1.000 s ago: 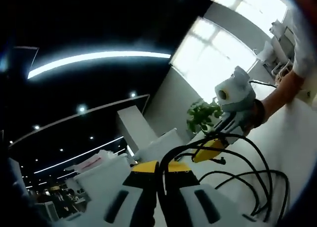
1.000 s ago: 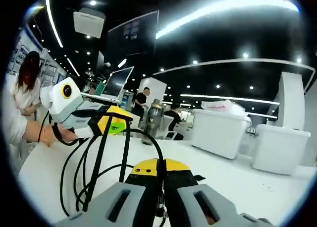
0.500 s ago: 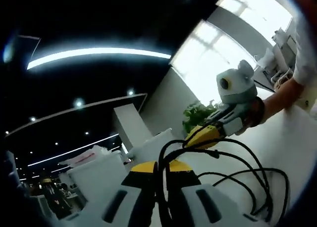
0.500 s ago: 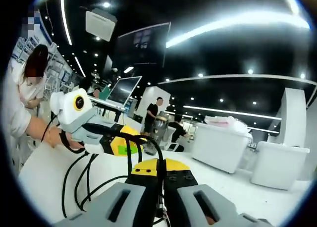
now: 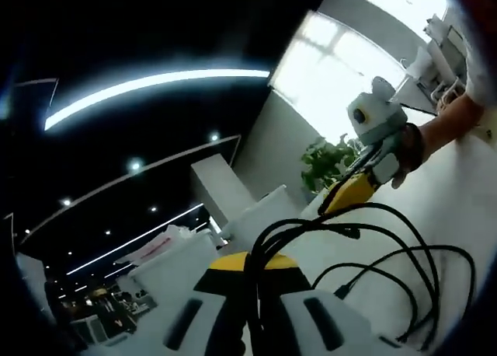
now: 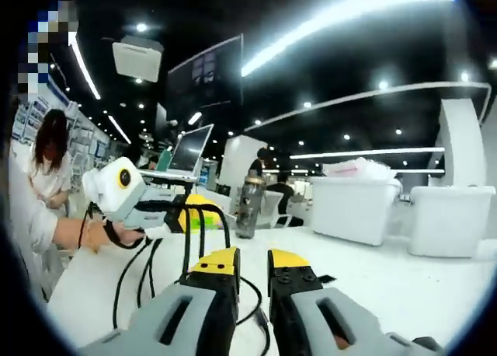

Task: Coil the Type-C to USB data cable on the desktop and secure it with Velcro straps.

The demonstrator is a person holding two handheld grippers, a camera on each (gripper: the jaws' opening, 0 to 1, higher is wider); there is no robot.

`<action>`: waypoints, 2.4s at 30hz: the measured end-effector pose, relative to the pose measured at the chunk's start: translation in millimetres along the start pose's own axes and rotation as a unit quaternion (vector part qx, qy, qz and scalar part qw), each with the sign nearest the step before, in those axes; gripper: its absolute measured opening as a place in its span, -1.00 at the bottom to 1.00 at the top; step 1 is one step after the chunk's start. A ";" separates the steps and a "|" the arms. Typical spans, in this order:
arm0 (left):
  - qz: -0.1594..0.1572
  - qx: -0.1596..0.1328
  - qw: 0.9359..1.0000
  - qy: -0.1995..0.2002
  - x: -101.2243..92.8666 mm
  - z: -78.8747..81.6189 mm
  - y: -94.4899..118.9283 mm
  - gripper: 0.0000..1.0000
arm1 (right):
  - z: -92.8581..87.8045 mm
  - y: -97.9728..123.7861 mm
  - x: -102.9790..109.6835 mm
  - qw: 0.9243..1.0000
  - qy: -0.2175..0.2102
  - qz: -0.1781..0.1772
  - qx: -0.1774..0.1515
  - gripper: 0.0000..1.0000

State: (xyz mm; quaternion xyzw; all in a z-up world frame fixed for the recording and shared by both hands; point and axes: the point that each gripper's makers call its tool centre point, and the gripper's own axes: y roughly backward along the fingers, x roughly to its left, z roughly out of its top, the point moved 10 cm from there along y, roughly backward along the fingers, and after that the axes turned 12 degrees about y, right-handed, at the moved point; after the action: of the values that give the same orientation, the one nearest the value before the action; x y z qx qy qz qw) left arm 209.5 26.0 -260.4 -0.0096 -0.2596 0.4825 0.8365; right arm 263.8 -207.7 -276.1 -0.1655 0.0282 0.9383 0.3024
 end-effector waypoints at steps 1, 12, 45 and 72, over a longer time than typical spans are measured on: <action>0.003 -0.002 1.000 0.001 0.7 0.7 0.4 -0.90 | -10.4 -0.5 -2.0 1.000 0.007 0.002 0.025 -0.68; -0.026 -0.032 0.999 -0.010 -9.3 10.5 3.0 -0.90 | -42.0 -24.9 10.4 0.995 -0.061 0.042 0.070 -0.54; -0.057 -0.012 0.997 -0.045 -22.5 4.3 -2.2 -0.85 | 35.8 -6.5 34.1 0.992 0.030 0.069 -0.102 -0.95; 0.011 -0.082 0.996 -0.028 -1.7 36.1 15.1 -0.85 | -63.6 -36.4 29.7 0.974 0.004 0.074 0.214 -0.94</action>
State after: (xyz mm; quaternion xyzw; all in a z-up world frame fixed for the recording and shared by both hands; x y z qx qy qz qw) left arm 180.7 24.2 -233.9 -0.0674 -0.3220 0.4691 0.8196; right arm 280.8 -171.2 -344.1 -0.0978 0.2418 0.9297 0.2601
